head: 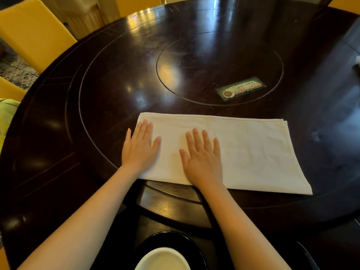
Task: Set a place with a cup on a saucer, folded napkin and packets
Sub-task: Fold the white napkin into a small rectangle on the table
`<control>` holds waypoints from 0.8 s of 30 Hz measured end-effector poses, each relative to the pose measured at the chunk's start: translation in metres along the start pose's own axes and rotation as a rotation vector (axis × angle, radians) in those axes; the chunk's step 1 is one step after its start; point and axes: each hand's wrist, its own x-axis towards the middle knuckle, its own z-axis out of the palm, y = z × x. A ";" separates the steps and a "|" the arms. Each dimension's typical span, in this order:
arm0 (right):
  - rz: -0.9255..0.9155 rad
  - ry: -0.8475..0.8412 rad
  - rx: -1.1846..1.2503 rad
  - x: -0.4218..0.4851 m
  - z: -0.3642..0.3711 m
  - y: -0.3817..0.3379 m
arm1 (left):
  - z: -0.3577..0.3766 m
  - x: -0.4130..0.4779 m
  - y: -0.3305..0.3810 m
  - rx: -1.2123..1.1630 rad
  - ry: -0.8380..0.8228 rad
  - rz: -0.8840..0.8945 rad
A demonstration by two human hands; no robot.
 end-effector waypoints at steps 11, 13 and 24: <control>0.310 0.035 -0.085 -0.038 -0.029 0.101 | -0.004 -0.003 -0.001 -0.001 -0.023 0.013; 0.336 0.053 -0.093 -0.044 -0.032 0.113 | -0.003 -0.002 -0.002 -0.002 -0.024 0.012; 0.384 -0.010 0.004 -0.050 -0.045 0.139 | -0.011 -0.003 0.006 0.097 -0.006 0.002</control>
